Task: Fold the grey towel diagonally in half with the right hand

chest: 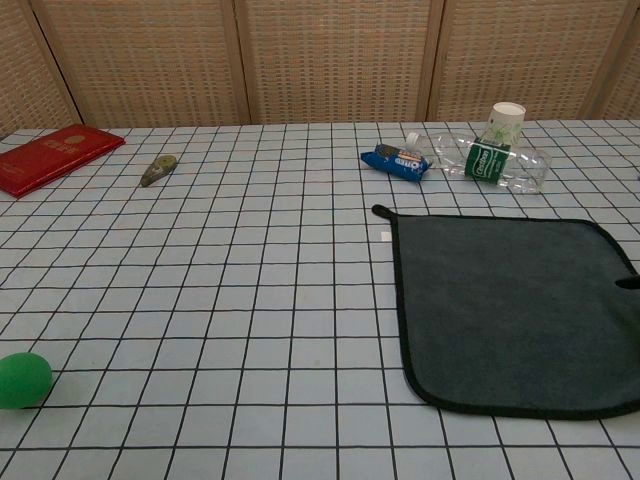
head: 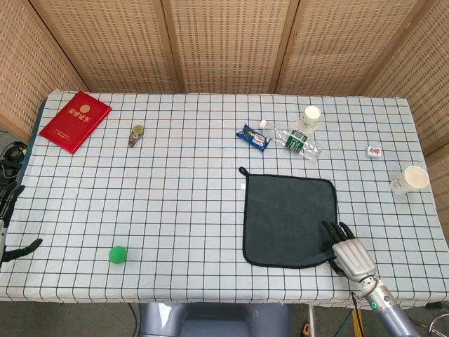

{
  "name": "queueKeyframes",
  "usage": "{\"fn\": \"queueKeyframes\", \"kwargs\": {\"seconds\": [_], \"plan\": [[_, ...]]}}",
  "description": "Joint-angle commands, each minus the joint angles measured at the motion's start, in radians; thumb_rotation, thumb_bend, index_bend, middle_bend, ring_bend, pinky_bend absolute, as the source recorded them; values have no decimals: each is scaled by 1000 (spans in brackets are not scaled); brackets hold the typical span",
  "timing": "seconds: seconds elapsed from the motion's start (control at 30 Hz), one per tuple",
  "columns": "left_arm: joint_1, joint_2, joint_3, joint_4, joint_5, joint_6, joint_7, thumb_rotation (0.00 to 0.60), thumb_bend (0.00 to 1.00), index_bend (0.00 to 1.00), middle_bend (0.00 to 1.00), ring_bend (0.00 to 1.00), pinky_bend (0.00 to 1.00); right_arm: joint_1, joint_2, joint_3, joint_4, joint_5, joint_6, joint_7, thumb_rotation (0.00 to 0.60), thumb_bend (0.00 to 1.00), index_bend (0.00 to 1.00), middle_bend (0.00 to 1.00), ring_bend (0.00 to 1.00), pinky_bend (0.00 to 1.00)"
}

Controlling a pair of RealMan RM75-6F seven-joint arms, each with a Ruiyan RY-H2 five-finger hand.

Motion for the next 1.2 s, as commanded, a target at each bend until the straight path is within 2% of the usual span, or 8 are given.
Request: {"fn": "queueKeyframes", "kwargs": {"seconds": [0.03,0.1,0.27,0.67,0.83,1.0,1.2], "plan": [[0,0,0,0,-1,0,1,600,0,0,0,0,0,-1,0,0,2,-2,8,9,600,626,537,33,0,0],[0,0,0,0,-1,0,1,600,0,0,0,0,0,-1,2,0,2,-4,12,17,600,662,576,35,0,0],[0,0,-1,-1,-1,1,0,600,0,0,0,0,0,3,6,-5,-1,-12,15,27,600,735,587,39,0,0],[0,2,-1,-1,-3,-1,-4,600,0,0,0,0,0,41,22,23,-46,1,-6,33,600,737,619,51,0,0],[-2,3,-4,0,-10,-6,-7,600,0,0,0,0,0,98,55,74,-119,36,-57,-2,600,738,622,53,0,0],[-6,5,-9,4,-29,-17,-20,600,0,0,0,0,0,174,78,148,-184,118,-144,-81,600,737,626,56,0,0],[-13,10,-21,13,-62,-38,-46,600,0,0,0,0,0,259,71,215,-209,217,-238,-187,600,738,627,61,0,0]]}}
